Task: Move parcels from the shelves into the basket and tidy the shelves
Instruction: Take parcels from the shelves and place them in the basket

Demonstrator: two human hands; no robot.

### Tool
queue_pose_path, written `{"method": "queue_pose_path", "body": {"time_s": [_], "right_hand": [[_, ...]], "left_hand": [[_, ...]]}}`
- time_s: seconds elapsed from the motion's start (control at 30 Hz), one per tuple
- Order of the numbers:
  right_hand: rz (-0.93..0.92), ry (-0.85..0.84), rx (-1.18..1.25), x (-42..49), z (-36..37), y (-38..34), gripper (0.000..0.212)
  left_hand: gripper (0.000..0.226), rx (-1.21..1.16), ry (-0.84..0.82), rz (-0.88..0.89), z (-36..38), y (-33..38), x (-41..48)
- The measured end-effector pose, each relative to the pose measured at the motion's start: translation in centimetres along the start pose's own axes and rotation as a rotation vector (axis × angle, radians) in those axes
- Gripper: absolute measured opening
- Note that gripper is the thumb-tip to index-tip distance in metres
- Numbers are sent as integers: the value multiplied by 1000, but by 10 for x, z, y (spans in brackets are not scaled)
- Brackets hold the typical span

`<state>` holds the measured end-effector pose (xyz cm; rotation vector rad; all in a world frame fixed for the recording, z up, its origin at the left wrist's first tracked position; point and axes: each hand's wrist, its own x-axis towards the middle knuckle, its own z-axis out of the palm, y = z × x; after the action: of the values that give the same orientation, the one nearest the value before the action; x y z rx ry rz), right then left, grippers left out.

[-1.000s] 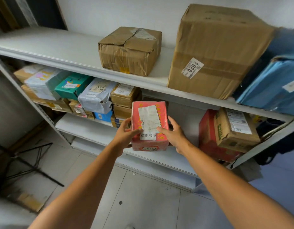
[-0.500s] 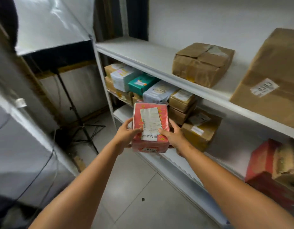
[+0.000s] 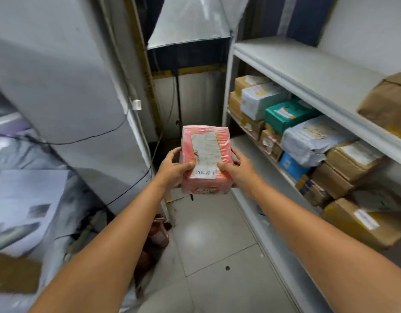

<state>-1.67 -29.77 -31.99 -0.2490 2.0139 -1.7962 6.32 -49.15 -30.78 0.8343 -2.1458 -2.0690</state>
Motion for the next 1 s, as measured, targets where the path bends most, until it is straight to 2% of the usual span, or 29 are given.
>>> {"method": "queue_pose_path", "body": {"time_s": [0.17,0.5,0.7,1.0], "right_hand": [[-23,-156,-51,7,29,-5,63],[-59,-634,-103,-32,81,-8,64],[-87,-903,-152,-93,129,8,45],[-36,-1230,-235,-212,237,48,71]], "left_hand": [[79,-57,160,-42,-31,-17,-22],[74,-185,643,-63,-44,-54,-147],[67,-280,892,-116,-52,-89,-248],[68,-409,1203,-230,-75,-154,-404]]}}
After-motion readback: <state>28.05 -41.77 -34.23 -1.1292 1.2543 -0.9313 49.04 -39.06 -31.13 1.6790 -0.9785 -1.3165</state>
